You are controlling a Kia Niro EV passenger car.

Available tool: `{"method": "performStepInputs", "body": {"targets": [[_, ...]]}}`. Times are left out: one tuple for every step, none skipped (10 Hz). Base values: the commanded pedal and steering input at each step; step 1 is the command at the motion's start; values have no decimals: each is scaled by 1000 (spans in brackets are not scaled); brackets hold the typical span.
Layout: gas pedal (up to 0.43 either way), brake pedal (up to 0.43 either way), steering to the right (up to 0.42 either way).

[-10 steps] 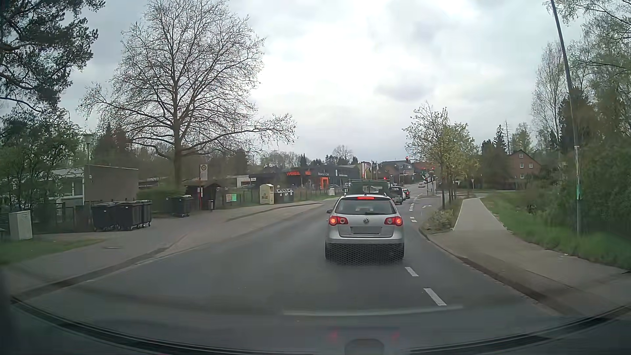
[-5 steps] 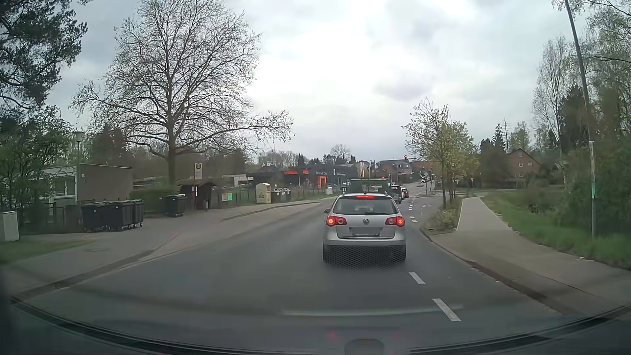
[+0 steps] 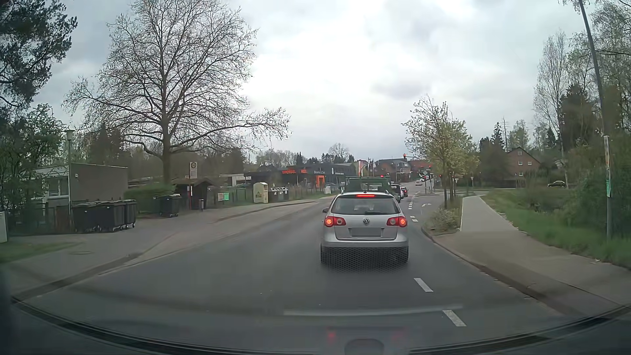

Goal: Follow the waypoints while adhering to traffic rules and regulations

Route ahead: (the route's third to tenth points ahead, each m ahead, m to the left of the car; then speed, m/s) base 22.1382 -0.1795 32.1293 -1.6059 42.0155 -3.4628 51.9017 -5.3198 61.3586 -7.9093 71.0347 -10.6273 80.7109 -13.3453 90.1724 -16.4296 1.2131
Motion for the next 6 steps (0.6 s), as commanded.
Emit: {"method": "performStepInputs", "body": {"targets": [[0, 6, 22], [0, 6, 19], [0, 6, 19], [0, 6, 18], [0, 6, 15], [0, 6, 12]]}}
